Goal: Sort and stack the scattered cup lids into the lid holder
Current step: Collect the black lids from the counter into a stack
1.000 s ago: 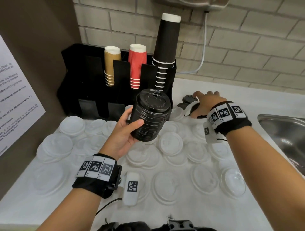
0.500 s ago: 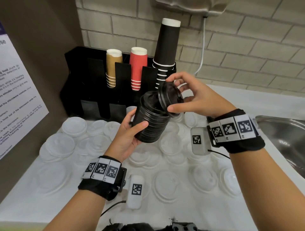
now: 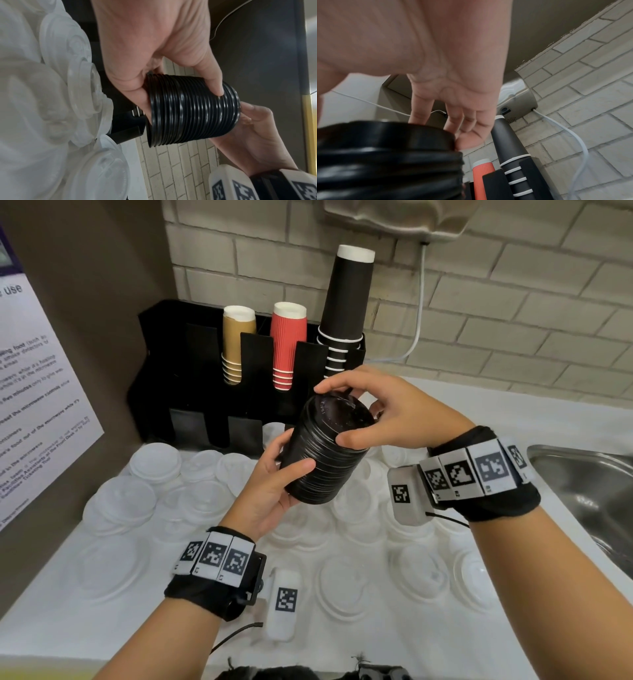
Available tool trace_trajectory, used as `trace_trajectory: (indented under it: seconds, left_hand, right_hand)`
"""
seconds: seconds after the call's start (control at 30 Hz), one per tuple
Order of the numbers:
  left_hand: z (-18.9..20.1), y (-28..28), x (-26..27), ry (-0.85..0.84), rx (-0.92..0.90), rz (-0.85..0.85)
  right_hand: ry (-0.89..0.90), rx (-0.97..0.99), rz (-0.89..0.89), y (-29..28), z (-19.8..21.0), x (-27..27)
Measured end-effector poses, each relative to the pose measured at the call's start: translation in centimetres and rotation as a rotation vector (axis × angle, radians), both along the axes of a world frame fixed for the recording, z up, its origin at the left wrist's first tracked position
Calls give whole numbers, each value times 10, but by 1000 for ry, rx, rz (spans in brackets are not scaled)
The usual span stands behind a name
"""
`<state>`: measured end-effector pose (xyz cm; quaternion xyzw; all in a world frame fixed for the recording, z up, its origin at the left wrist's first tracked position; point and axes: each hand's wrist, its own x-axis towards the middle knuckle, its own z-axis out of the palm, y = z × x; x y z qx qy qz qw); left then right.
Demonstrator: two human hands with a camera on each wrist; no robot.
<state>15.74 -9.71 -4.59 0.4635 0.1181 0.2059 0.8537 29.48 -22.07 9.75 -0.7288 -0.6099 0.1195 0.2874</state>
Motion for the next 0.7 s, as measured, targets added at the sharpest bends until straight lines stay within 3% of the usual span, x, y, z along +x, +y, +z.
trace_trajectory:
  seconds: [0.2, 0.3, 0.4, 0.5, 0.6, 0.63, 0.7]
  left_hand:
    - [1, -3, 3, -3, -3, -2]
    - [3, -4, 5, -7, 1, -3]
    - [8, 1, 5, -19, -9, 25]
    - [14, 11, 5, -46, -11, 72]
    - [18, 19, 4, -68, 6, 109]
    - [19, 21, 5, -65, 19, 115]
    - [21, 24, 8, -61, 36, 124]
  right_hand:
    - [-12, -32, 19, -2, 0, 1]
    - [106, 5, 20, -9, 1, 15]
    - [348, 131, -230, -19, -3, 57]
    - [457, 159, -619, -27, -20, 119]
    - [517, -118, -907, -35, -48, 170]
    - [469, -234, -974, -38, -59, 181]
    - [210, -498, -996, -41, -76, 193]
